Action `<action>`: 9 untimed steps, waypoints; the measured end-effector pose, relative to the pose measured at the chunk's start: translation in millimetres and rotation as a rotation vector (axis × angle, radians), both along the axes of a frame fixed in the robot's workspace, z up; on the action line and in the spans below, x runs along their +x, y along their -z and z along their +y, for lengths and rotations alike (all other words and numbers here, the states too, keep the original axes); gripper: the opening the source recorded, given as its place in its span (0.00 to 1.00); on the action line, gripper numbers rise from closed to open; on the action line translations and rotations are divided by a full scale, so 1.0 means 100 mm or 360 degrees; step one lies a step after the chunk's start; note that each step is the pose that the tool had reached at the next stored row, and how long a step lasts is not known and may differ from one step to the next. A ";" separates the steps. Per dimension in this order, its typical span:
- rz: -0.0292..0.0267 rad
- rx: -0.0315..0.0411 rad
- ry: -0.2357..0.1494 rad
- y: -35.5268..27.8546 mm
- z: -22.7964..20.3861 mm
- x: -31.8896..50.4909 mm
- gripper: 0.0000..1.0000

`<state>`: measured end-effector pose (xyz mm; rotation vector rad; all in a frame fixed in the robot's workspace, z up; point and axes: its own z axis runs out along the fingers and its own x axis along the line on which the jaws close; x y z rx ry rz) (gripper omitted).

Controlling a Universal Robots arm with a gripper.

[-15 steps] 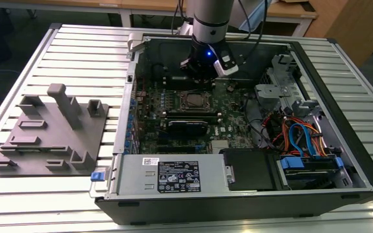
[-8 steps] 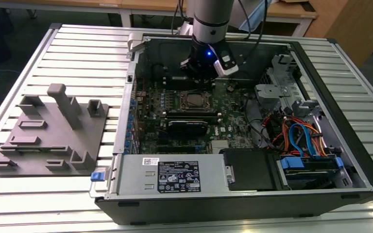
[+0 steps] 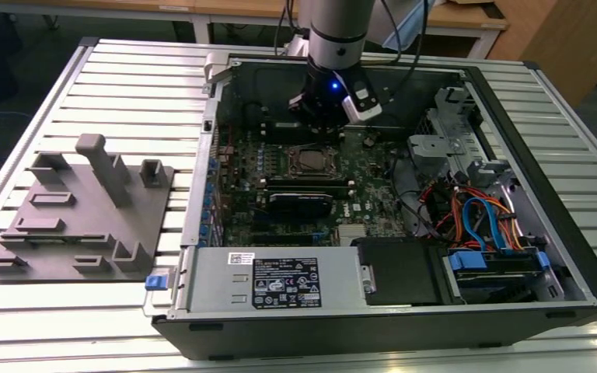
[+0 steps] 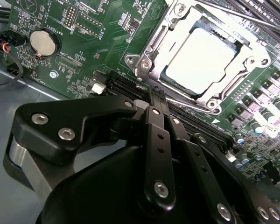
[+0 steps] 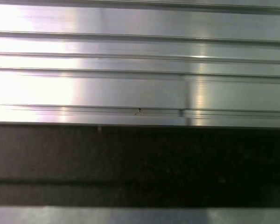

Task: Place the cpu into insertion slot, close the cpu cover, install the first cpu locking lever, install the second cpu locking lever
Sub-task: 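Install the first cpu locking lever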

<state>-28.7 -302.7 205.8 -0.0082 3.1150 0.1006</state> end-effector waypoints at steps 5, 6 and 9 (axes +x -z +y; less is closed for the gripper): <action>-0.00001 -0.0002 0.0000 0.030 0.000 0.004 0.11; -0.00001 -0.0003 0.0000 0.035 0.000 0.005 0.11; 0.00001 -0.0007 0.0000 0.047 -0.001 0.007 0.11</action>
